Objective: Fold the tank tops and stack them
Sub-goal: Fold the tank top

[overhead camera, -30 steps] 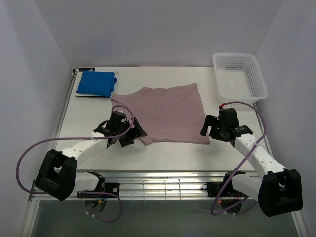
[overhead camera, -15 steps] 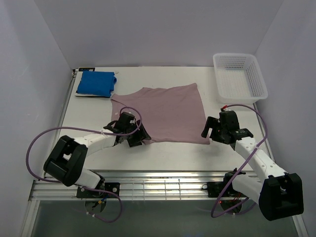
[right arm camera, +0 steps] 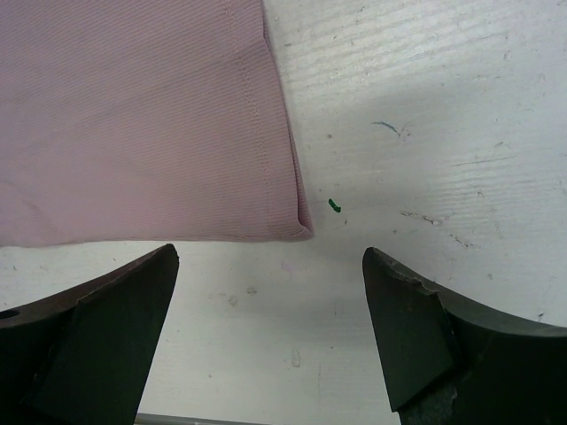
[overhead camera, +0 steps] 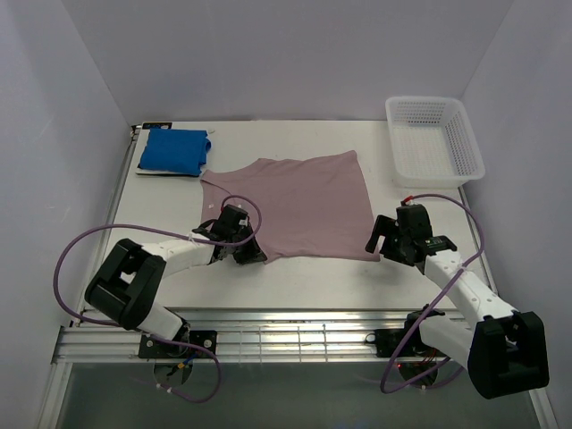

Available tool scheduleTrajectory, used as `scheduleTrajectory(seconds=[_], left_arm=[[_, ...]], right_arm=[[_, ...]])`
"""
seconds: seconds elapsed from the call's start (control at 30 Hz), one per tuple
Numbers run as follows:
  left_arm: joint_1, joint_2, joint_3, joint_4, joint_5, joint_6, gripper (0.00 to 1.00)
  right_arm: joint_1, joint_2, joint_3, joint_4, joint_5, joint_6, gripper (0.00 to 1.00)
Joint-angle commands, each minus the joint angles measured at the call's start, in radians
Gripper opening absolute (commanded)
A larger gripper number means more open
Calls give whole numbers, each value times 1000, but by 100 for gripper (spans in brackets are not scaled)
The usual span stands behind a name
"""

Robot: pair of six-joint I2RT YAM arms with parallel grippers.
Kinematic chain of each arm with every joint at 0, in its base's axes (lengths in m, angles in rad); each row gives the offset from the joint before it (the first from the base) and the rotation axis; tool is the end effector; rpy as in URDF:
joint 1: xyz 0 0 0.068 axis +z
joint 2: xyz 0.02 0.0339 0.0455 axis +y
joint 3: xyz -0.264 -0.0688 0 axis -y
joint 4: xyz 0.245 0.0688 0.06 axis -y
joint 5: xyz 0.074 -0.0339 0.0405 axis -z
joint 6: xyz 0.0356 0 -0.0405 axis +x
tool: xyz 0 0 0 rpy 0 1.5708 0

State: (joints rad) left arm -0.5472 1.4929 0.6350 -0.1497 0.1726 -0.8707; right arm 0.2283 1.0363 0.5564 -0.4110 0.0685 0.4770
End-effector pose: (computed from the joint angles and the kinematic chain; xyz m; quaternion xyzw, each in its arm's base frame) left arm 0.2217 -0.1422 0.1384 -0.1305 0.9484 -0.2431 0.1562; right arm 0.1948 0.0428 0.1956 0.1282 0.9335 0.0848 0.3239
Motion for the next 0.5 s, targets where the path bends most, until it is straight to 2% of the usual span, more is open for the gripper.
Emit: scheduleTrajectory(seconds=[0.0, 0.33, 0.47], left_arm=[[-8, 13, -6, -11, -2, 22, 1], [-10, -23, -15, -2, 19, 22, 0], [-10, -40, -21, -1, 34, 21, 0]], right_arm=[[-9, 8, -13, 50, 13, 25, 90], [-33, 88, -38, 115, -58, 22, 99], [-38, 129, -46, 150, -113, 23, 77]])
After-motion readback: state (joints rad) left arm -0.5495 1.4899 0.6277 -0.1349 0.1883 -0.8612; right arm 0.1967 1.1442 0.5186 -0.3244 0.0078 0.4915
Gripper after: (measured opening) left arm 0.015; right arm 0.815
